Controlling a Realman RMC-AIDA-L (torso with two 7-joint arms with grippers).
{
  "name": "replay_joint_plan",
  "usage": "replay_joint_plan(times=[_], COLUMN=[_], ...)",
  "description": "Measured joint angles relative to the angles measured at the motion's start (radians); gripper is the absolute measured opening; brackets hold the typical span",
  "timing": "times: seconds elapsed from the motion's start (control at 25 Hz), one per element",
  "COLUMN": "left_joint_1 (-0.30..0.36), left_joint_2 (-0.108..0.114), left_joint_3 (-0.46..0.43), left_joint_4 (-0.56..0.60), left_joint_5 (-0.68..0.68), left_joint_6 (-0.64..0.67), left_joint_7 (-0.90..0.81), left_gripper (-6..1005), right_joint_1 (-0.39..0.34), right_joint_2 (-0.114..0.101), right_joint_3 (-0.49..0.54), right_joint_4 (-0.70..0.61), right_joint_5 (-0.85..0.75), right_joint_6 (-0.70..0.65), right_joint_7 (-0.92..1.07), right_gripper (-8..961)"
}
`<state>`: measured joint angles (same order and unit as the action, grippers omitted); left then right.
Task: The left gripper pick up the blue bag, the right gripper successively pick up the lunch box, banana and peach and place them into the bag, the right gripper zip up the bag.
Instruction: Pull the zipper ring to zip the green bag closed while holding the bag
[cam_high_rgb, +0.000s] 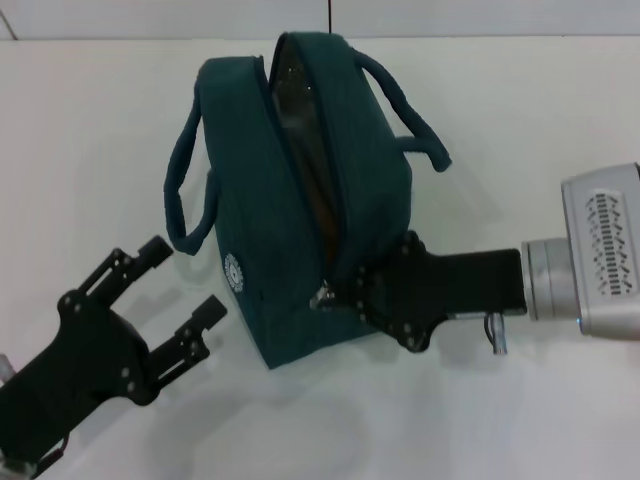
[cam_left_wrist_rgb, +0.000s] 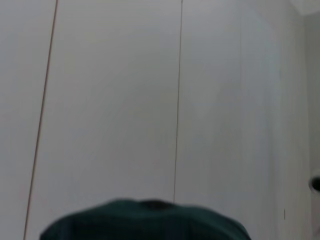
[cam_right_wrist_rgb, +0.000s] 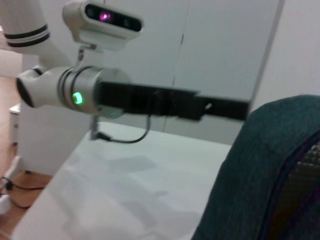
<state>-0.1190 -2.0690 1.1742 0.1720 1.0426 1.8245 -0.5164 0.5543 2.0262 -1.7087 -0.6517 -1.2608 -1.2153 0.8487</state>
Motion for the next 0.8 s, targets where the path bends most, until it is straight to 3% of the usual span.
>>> replay_joint_plan(times=[0.24, 0.48, 0.8], left_joint_1=[0.001, -0.024, -0.112], left_joint_2=[0.007, -0.010, -0.020], left_joint_3=[0.002, 0.001, -0.008], left_joint_4=[-0.019, -0.019, -0.054], left_joint_5=[0.071, 0.124, 0.092], left_joint_6=[-0.064, -0.157, -0.259], left_joint_7=[-0.015, -0.051, -0.052], left_gripper=[817, 814, 808], right_joint_1=[-0.001, 0.005, 0.005], right_joint_2=[0.001, 0.002, 0.002], right_joint_3=[0.001, 0.001, -0.007], right_joint_4=[-0.007, -0.007, -0.009], right_joint_5=[0.059, 0.068, 0.086], right_joint_6=[0.034, 0.038, 0.038], right_joint_7=[-0.073, -0.079, -0.081], right_gripper=[29, 36, 47])
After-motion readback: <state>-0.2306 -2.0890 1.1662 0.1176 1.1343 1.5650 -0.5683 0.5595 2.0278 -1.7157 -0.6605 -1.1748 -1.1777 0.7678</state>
